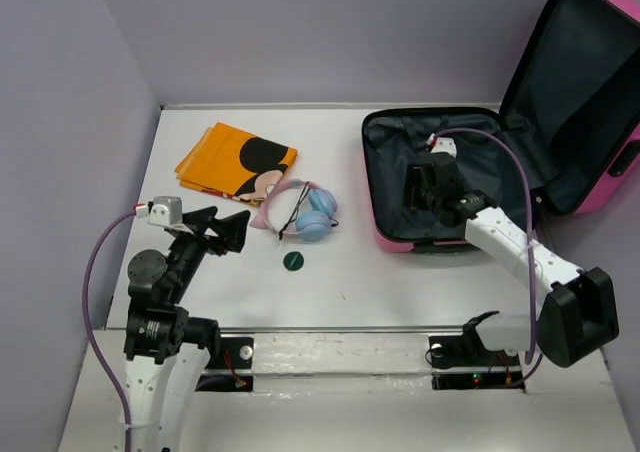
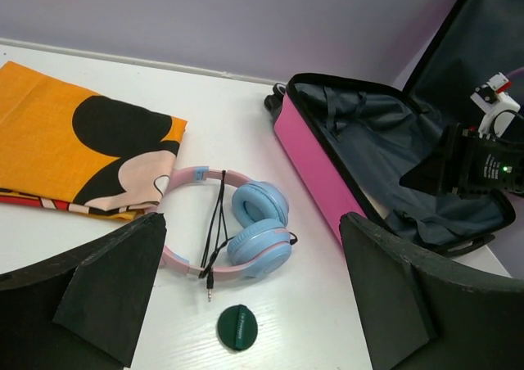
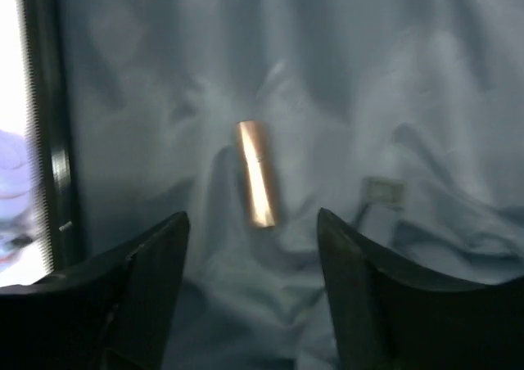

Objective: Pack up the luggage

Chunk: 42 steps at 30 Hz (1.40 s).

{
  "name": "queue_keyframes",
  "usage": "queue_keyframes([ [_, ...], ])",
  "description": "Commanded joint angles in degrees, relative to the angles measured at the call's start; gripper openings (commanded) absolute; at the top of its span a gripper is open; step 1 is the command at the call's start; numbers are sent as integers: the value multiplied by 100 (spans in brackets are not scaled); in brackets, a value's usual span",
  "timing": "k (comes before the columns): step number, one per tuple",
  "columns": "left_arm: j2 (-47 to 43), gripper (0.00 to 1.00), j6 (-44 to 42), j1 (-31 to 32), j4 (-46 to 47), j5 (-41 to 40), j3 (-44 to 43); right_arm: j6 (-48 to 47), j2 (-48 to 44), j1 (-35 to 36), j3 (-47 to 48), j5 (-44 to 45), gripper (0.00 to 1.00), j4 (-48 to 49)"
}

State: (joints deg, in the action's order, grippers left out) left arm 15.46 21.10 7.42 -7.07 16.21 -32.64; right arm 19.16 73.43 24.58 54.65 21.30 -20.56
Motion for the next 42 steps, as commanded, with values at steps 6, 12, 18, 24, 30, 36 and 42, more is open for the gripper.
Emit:
queue_keyframes([
  [6, 115, 99, 52, 5, 224, 216, -128, 131, -269, 1802, 274, -803, 57, 666],
  [12, 71, 99, 69, 5, 215, 137, -128, 422, 952, 3393, 396, -768, 53, 1256],
  [18, 124, 99, 78, 14, 206, 128, -128, 440, 2368, 4028, 1108, -531, 60, 1300],
  [24, 71, 99, 78, 5, 197, 128, -128, 466, 3405, 4090, 1671, -425, 60, 1361],
  [30, 71, 99, 78, 14, 197, 128, -128, 510, 4117, 4090, 2172, -451, 59, 1370],
  [36, 36, 99, 78, 14, 197, 137, -128, 607, 4154, 4090, 2023, -144, 18, 1326],
  [42, 27, 99, 78, 14, 197, 120, -128, 510, 2621, 4248, 1331, 270, 7, 1212],
])
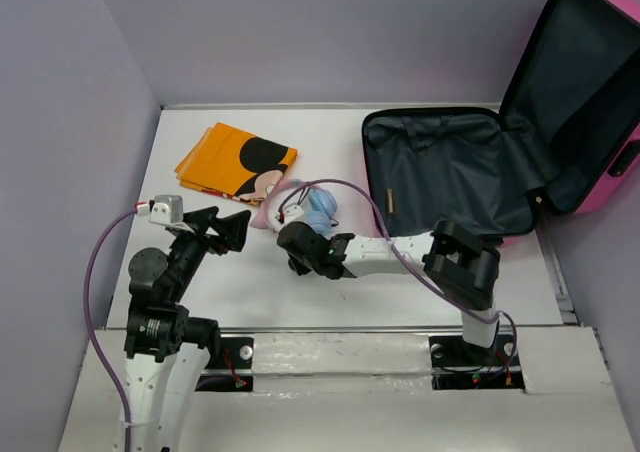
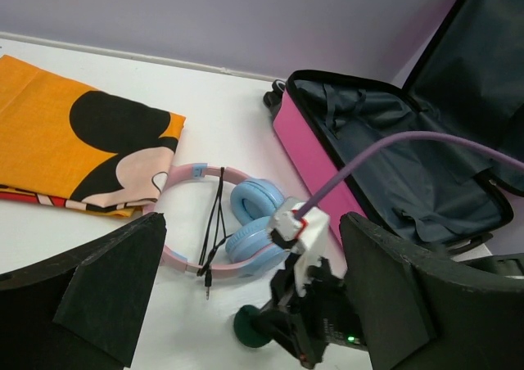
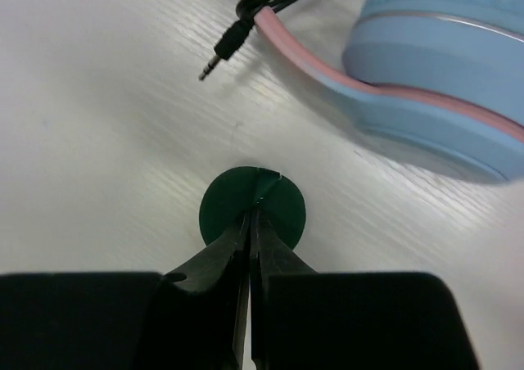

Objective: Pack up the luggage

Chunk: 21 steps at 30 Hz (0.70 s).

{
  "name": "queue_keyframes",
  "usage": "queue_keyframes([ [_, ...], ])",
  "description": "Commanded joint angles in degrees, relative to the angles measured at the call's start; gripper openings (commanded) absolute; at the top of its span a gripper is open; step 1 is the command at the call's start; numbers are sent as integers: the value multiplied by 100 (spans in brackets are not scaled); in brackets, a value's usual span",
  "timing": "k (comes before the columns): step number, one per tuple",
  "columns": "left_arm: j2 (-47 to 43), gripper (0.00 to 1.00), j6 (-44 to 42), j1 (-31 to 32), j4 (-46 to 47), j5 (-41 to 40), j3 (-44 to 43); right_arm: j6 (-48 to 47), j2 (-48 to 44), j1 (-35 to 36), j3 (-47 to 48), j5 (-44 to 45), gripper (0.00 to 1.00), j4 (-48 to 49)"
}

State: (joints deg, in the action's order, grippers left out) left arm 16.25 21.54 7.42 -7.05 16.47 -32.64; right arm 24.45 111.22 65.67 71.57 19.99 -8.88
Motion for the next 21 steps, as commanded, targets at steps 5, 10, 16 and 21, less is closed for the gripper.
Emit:
queue_keyframes([
  [5, -17, 99, 52, 14, 213, 128, -119, -256, -2831, -184, -934, 1024, 7, -200],
  [10, 1, 99, 52, 14, 221, 146, -119, -519, -3826, -1800, -1215, 568, 7, -430],
  [16, 18, 99, 52, 14, 230, 172, -111, -968, -4004, -3480, -961, 418, 7, -579],
  [21, 19, 99, 43, 14, 248, 208, -111, -881, -3300, -3948, -566, 490, 79, -1149],
])
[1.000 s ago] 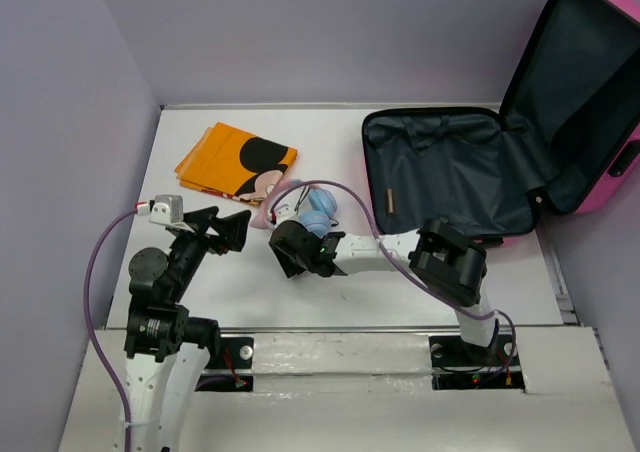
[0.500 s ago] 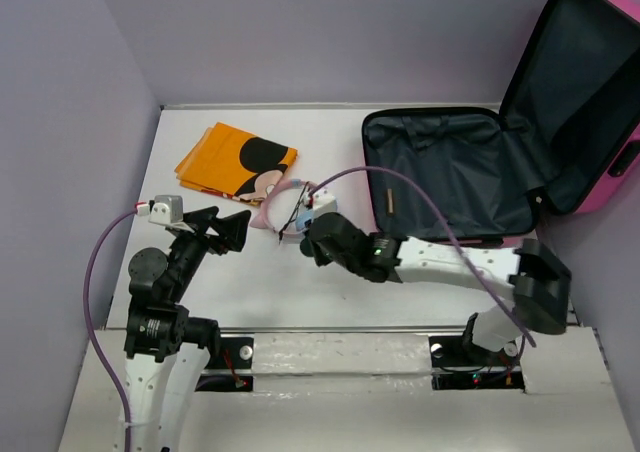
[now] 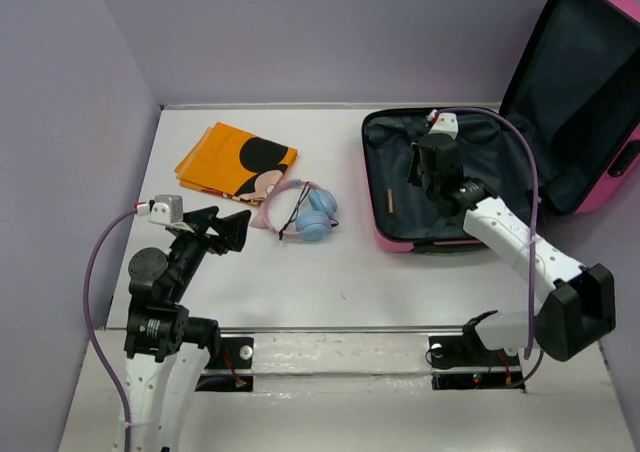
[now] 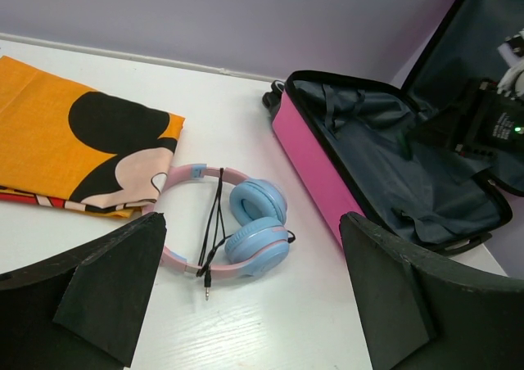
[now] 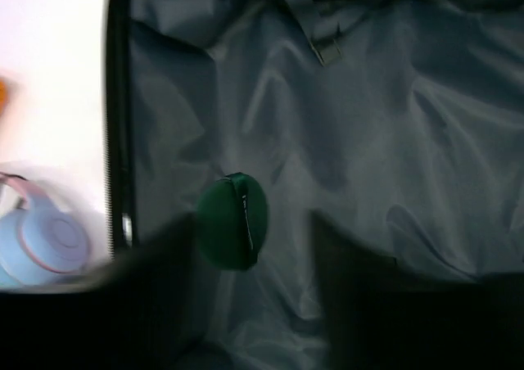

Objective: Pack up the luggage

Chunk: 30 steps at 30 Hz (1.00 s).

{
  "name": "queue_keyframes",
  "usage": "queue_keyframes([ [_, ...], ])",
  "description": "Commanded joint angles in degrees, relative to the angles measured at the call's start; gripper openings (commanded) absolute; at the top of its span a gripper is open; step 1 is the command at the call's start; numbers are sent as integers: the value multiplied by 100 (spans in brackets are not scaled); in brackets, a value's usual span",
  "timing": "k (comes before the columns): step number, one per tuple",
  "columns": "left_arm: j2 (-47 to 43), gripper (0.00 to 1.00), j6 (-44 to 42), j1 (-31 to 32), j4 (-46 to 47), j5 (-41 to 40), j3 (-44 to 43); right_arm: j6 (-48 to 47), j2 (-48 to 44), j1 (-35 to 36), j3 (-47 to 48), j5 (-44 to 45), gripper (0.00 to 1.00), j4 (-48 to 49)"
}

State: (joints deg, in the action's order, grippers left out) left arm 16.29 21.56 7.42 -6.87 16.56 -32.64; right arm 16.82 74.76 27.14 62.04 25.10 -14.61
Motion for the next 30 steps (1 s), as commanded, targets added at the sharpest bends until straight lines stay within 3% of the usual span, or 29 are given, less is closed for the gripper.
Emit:
queue_keyframes([
  [1, 23, 99, 32, 14, 230, 216, -102, -83, 337, -94, 388, -214, 79, -569],
  [3, 49, 99, 41, 14, 248, 243, -102, -47, 250, -94, 362, -660, 90, -491],
  [7, 128, 99, 32, 14, 257, 313, -93, 146, 100, 642, 247, -990, 91, -60],
  [8, 128, 99, 32, 14, 257, 313, -93, 94, 204, 1070, 221, -964, 91, 210],
  [12, 102, 99, 41, 14, 248, 269, -93, -99, 1038, 1592, 632, -1385, 91, 398],
  [25, 58, 99, 41, 23, 257, 296, -93, -759, 4080, 1655, 3329, -1622, 96, -920],
  [30, 40, 99, 41, 23, 257, 304, -93, -610, 4608, 1655, 3499, -1456, 91, -1096],
])
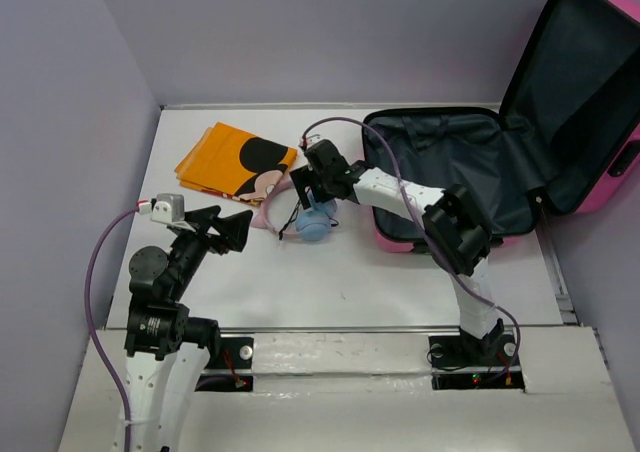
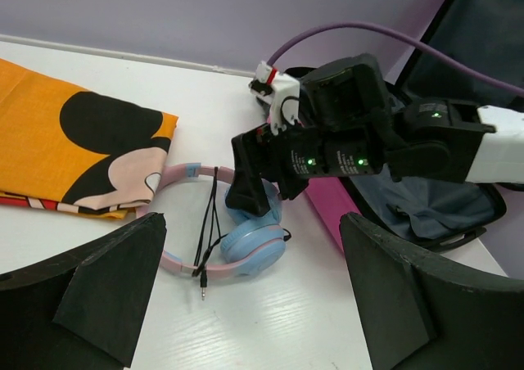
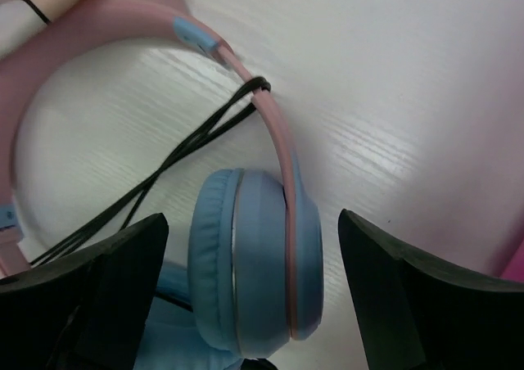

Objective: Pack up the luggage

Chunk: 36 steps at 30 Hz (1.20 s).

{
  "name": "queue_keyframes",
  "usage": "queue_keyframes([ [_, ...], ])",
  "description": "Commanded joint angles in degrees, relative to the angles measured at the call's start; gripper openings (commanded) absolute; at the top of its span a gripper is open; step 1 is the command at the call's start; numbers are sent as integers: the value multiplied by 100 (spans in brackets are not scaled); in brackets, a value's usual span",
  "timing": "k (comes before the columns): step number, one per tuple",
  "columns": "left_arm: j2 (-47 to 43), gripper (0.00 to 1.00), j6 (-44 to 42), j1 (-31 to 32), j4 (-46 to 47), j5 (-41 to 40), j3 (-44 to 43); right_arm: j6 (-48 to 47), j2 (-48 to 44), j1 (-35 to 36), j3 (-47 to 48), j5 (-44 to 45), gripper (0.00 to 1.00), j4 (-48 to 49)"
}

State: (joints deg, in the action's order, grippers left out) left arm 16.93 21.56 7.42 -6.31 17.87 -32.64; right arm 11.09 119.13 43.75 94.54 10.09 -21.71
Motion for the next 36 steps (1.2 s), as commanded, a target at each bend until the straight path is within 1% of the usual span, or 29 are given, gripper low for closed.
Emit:
queue_keyframes([
  [1, -32, 99, 32, 23, 191, 173, -93, -28, 215, -7, 258, 72, 87, -386],
  [2, -40, 99, 32, 23, 200, 182, -93, -11, 233, -7, 249, 107, 83, -395],
  [3, -40, 99, 32, 23, 200, 182, -93, 15, 207, -7, 197, 177, 76, -386],
  [4, -40, 99, 32, 23, 200, 182, -84, 33, 163, -7, 153, 221, 73, -386],
  [5, -49, 99, 32, 23, 200, 182, -93, 42, 33, -7, 117, 257, 58, -386],
  [6, -41, 99, 32, 23, 200, 182, -93, 68, -73, -7, -5, 266, 49, -386],
  [7, -40, 99, 32, 23, 200, 182, -93, 77, -213, -7, -93, 274, 43, -395],
  [8, -49, 99, 32, 23, 200, 182, -93, 95, -371, -7, -190, 292, 34, -378],
  [9, -49, 99, 41, 23, 200, 182, -93, 95, -747, -7, -399, 318, 32, -377],
  [10, -49, 99, 41, 23, 200, 173, -84, 77, -960, 63, -497, 327, 27, -377],
  [11, -49, 99, 41, 23, 200, 173, -84, 77, -1171, 116, -594, 336, 27, -377],
  [12, -49, 99, 41, 23, 200, 164, -76, 77, -1399, 117, -682, 319, 23, -377],
  [13, -41, 99, 41, 23, 209, 156, -84, 77, -1845, 117, -831, 301, 21, -377],
  [15, -23, 99, 50, 23, 200, 138, -76, 68, -2452, 117, -902, 370, 19, -509],
  [17, -14, 99, 50, 23, 191, 112, -84, 7, -2771, 117, -903, 563, 18, -666],
  [18, -14, 99, 50, 23, 200, 112, -84, -37, -2920, 117, -894, 799, 17, -702],
  [19, 3, 99, 59, 23, 191, 112, -76, -133, -3131, -5, -876, 898, 17, -737],
  [22, 65, 99, 59, 23, 182, 112, -93, -125, -3343, -812, -858, 1013, 16, -799],
  [23, 65, 99, 59, 23, 174, 103, -93, -90, -3405, -1067, -937, 1169, 16, -791],
  [24, 65, 99, 59, 23, 174, 103, -93, -38, -3414, -1557, -999, 1310, 16, -790],
  [26, 56, 99, 50, 23, 165, 103, -93, 33, -3440, -1982, -1261, 1661, 16, -668],
  [27, 56, 99, 50, 23, 173, 103, -93, 68, -3449, -2358, -1367, 1811, 16, -615],
  [30, 56, 99, 50, 23, 182, 129, -93, 174, -3441, -2905, -1614, 2023, 16, -360],
  [31, 65, 99, 50, 23, 182, 138, -93, 226, -3397, -3229, -1701, 2102, 16, -264],
  [34, 65, 99, 50, 23, 191, 164, -84, 270, -3134, -3705, -1641, 2471, 17, -237],
  [36, 56, 99, 41, 23, 191, 182, -84, 288, -3037, -3707, -1580, 2209, 35, -237],
])
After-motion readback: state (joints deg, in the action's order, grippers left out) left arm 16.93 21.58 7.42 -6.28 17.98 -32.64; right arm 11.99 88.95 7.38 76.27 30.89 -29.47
